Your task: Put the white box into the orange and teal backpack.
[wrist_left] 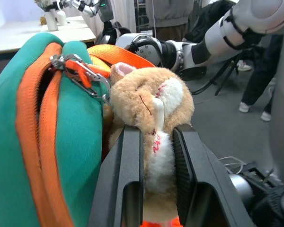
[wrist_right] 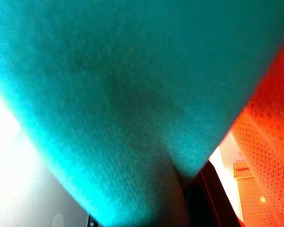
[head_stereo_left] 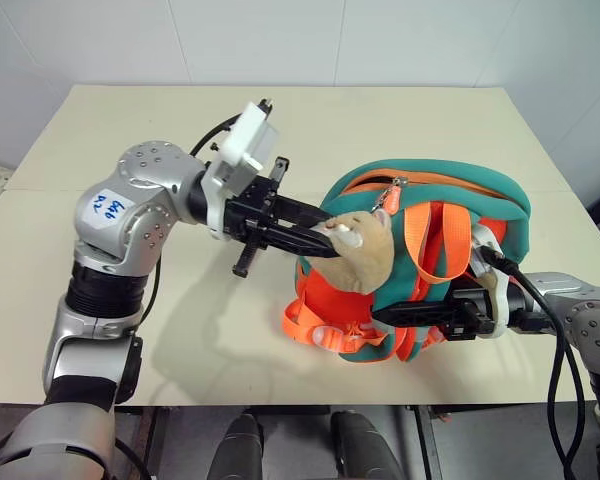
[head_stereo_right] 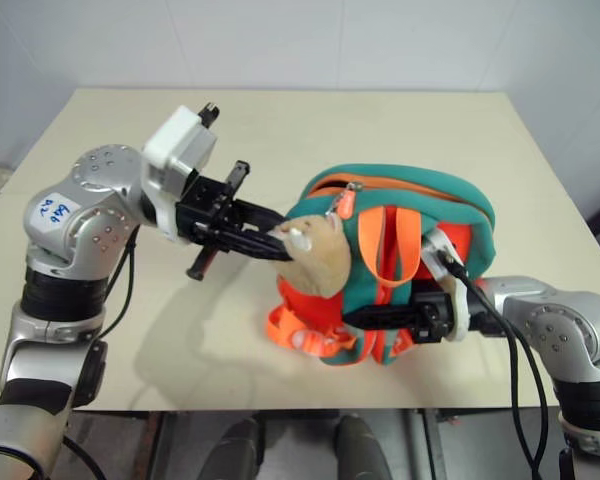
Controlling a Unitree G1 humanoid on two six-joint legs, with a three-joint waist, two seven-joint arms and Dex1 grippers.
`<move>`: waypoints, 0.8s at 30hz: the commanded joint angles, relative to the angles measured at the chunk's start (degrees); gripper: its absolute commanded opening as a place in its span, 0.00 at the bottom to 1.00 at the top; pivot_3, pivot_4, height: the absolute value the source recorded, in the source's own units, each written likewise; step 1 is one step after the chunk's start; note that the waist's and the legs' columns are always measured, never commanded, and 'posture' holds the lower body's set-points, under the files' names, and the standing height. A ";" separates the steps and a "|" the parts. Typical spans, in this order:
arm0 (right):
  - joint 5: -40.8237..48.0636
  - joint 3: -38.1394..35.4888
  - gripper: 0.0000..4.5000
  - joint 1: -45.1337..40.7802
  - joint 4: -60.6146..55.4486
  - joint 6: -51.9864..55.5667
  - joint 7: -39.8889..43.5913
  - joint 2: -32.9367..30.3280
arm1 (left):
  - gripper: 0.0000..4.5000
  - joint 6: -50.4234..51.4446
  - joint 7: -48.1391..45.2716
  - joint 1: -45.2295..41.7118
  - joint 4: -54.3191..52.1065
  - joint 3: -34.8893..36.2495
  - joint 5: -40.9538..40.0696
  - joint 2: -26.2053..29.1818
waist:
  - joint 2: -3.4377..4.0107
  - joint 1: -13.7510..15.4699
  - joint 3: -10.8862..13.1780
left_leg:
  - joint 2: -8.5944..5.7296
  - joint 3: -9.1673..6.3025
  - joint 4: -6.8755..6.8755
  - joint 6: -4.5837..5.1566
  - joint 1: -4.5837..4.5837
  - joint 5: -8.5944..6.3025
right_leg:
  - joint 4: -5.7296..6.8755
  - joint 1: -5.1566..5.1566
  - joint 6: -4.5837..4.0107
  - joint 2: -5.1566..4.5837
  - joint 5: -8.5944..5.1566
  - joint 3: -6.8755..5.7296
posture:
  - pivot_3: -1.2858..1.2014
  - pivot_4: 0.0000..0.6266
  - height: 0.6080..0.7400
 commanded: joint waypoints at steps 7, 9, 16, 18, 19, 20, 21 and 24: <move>0.54 -0.94 0.00 0.01 -1.61 -0.37 -0.48 0.12 | 0.10 -2.71 -9.81 -3.95 13.46 1.03 4.39 12.08 | 0.01 -0.44 0.00 | 0.00 0.01 -0.06 0.00 0.02 0.00 | -0.02 -0.02 -0.03 0.01 -0.02 0.00 | 0.52 0.24 1.00; 0.82 -1.21 0.00 0.43 -1.96 -0.35 -0.96 0.28 | 0.10 -2.68 -10.89 -3.72 16.90 -0.57 6.05 13.08 | 0.01 -0.34 0.00 | 0.00 0.00 -0.09 0.00 0.00 0.00 | -0.03 -0.02 -0.04 0.00 -0.02 -0.01 | 0.52 0.24 1.00; 2.31 -2.57 0.00 2.39 -3.74 -0.13 -3.09 0.72 | 0.10 -5.88 -11.13 -0.93 28.75 -5.10 10.53 9.46 | 0.01 -0.01 0.00 | 0.00 0.00 -0.09 0.00 0.00 0.00 | -0.02 -0.02 -0.04 0.00 -0.02 -0.01 | 0.52 0.24 1.00; 2.73 -2.94 0.00 2.85 -4.13 -0.07 -3.59 0.68 | 0.10 -7.18 -11.33 0.06 31.03 -6.58 12.00 7.88 | 0.01 0.04 0.00 | 0.01 0.00 -0.09 0.00 0.00 0.00 | -0.01 -0.04 -0.04 0.00 -0.02 -0.01 | 0.52 0.24 1.00; 2.95 -3.12 0.00 3.04 -4.26 -0.04 -3.93 0.75 | 0.10 -7.30 -11.35 0.68 31.88 -7.19 12.38 6.78 | 0.01 0.03 0.00 | 0.00 0.00 -0.08 0.00 0.00 0.00 | 0.00 -0.03 -0.04 0.00 -0.02 -0.01 | 0.52 0.24 1.00; 3.15 -3.21 0.00 3.19 -4.47 -0.01 -4.28 0.86 | 0.10 -7.39 -10.91 1.49 32.78 -7.65 12.61 5.31 | 0.01 0.11 0.00 | 0.00 0.00 -0.08 0.00 -0.01 0.00 | -0.01 -0.04 -0.04 0.00 -0.02 0.00 | 0.52 0.24 1.00; 3.31 -3.26 0.00 3.29 -4.61 0.01 -4.54 0.94 | 0.10 -7.45 -10.67 2.01 33.44 -7.86 12.83 4.25 | 0.01 0.18 0.00 | 0.00 0.00 -0.08 0.00 -0.01 0.00 | -0.01 -0.04 -0.04 0.00 -0.02 0.00 | 0.52 0.24 1.00; 3.84 -3.41 0.00 3.57 -5.05 0.06 -5.31 1.16 | 0.10 -8.60 -10.65 3.96 34.28 -8.81 14.25 2.32 | 0.01 0.26 0.00 | 0.01 0.00 -0.08 0.00 -0.01 0.00 | -0.01 -0.04 -0.04 0.00 -0.02 -0.01 | 0.52 0.24 1.00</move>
